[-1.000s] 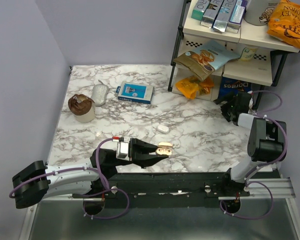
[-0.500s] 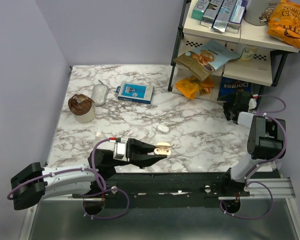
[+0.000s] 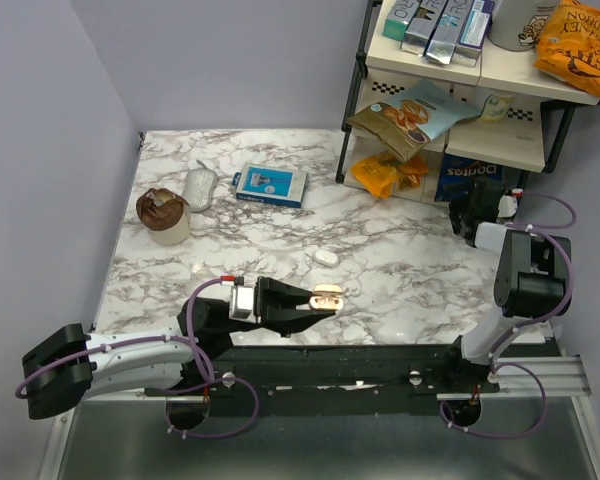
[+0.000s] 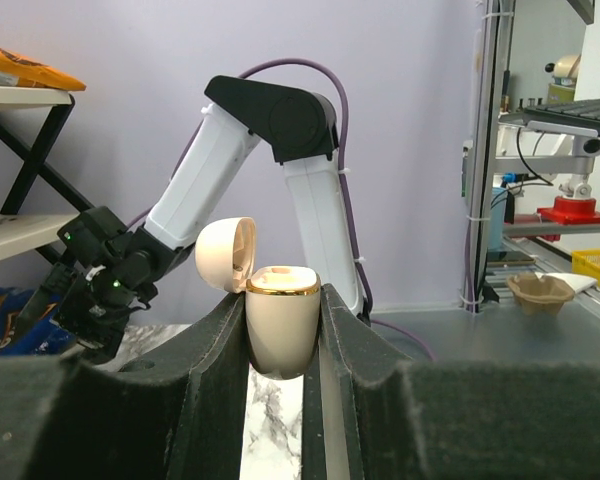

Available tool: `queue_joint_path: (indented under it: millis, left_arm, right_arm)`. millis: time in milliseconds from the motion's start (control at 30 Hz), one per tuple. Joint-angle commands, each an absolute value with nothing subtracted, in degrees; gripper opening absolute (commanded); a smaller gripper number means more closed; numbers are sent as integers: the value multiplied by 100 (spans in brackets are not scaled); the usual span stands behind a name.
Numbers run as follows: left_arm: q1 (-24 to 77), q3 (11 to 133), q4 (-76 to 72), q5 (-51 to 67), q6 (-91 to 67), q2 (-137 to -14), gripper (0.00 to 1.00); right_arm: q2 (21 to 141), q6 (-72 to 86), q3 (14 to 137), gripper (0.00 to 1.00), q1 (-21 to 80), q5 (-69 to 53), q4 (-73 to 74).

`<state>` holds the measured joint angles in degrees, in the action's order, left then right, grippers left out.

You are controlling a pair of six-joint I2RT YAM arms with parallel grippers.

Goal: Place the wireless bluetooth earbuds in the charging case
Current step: Move the earbud to the center of the board.

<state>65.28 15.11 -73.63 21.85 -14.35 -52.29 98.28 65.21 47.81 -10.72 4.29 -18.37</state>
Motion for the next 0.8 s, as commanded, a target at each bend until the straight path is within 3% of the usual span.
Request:
queue_joint_path:
  millis: [0,767]
  left_arm:
    - [6548,1538,-7471,2189,-1240,-5195,0]
    - [6548,1556,-7409,2197,-1151,-5221,0]
  right_arm:
    - [10142,6671,5106,100,-1090,607,-1847]
    - [10679,6381,5564,100,-1081,44,-817]
